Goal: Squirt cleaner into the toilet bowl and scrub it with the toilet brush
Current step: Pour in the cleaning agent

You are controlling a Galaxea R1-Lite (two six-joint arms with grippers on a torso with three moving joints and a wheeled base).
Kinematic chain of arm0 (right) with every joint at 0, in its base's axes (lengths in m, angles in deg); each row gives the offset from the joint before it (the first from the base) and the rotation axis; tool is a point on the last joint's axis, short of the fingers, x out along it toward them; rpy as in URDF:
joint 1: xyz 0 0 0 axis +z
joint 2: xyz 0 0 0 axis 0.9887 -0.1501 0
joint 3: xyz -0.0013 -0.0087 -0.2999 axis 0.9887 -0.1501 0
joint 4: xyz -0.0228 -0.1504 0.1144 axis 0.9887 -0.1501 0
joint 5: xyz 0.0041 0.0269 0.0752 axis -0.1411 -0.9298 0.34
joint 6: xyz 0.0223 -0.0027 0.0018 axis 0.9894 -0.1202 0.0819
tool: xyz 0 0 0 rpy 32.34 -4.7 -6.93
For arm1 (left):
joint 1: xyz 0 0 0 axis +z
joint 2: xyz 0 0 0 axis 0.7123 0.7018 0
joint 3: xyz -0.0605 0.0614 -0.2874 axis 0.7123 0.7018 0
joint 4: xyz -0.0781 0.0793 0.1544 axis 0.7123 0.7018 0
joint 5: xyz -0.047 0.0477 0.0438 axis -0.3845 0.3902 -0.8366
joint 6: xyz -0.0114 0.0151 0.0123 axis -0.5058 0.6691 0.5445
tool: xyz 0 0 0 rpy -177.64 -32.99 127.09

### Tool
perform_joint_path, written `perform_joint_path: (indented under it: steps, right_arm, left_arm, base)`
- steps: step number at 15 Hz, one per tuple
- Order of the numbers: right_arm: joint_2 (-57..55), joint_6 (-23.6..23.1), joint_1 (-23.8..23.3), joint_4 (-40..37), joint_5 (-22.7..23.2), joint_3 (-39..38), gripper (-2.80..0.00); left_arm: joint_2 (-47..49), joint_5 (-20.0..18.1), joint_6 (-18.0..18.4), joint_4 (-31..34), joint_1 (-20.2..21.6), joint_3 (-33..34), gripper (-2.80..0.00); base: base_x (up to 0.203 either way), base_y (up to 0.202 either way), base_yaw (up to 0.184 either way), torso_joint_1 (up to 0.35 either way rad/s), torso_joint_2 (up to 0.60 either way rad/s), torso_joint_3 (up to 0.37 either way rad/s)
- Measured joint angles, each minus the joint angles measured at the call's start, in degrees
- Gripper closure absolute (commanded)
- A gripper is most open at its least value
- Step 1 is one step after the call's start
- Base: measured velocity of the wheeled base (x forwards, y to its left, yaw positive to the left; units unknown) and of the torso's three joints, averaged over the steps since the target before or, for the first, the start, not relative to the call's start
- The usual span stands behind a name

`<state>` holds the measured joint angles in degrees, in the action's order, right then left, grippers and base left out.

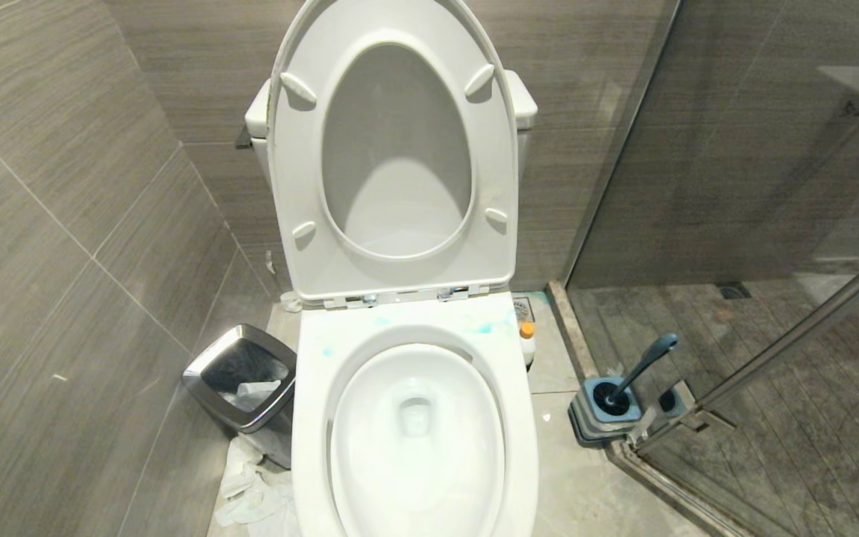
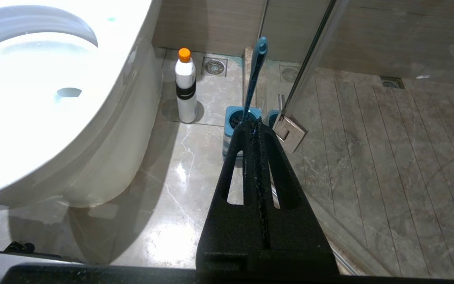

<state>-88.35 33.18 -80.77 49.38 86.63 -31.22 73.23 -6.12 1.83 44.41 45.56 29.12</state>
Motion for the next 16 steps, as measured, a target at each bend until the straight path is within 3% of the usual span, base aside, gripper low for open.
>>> perform_joint_path:
  steps: [16]
  right_arm:
    - [0.0, 0.0, 0.0, 0.0, 0.0, 0.0, 0.00]
  left_arm:
    - [0.0, 0.0, 0.0, 0.0, 0.0, 0.0, 0.00]
  base:
    - [0.000, 0.000, 0.000, 0.000, 0.00, 0.000]
